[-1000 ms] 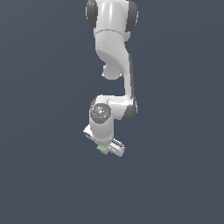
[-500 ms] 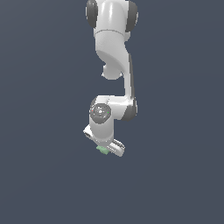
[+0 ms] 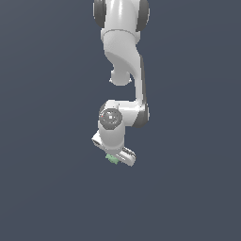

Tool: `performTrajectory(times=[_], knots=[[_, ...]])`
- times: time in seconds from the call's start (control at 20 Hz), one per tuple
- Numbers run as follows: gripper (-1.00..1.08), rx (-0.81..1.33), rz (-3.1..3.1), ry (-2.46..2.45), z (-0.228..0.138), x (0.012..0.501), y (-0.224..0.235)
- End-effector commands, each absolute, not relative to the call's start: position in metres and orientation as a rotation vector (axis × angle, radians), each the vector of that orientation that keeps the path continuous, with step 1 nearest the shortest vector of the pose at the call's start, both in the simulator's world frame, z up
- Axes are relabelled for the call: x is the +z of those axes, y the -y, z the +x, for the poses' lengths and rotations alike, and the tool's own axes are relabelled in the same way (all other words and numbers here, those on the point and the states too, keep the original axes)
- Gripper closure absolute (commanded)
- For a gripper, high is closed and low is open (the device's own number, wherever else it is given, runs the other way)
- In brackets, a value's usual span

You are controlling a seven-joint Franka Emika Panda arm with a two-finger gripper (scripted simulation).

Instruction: Pick up the object and move it to a goal position.

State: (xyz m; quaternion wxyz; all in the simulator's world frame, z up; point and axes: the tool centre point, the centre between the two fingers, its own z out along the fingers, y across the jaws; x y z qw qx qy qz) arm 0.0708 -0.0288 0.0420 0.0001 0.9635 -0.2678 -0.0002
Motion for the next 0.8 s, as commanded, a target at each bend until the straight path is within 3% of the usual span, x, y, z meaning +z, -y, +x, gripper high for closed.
performTrajectory(times=[0.0,0.75], knots=[[1.08,0.0,3.027,0.841,0.065,0.044,0.024],[1.08,0.0,3.028,0.84,-0.009,0.066,-0.043]])
